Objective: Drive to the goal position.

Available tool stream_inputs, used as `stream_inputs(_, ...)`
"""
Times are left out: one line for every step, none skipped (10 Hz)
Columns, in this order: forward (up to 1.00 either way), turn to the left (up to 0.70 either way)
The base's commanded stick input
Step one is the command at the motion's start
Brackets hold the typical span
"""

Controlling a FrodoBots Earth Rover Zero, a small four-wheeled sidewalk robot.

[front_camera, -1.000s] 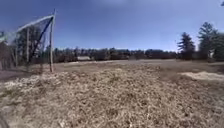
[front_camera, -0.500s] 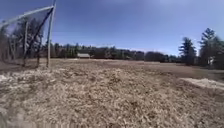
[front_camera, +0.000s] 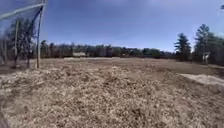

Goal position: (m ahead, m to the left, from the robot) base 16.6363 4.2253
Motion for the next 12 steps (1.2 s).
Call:
stream_inputs(0.7,0.0)
stream_inputs(0.7,0.0)
stream_inputs(0.7,0.0)
stream_inputs(0.7,0.0)
stream_inputs(0.7,0.0)
stream_inputs(0.7,0.0)
stream_inputs(0.7,0.0)
stream_inputs(0.7,0.0)
stream_inputs(0.7,0.0)
stream_inputs(0.7,0.0)
stream_inputs(0.7,0.0)
stream_inputs(0.7,0.0)
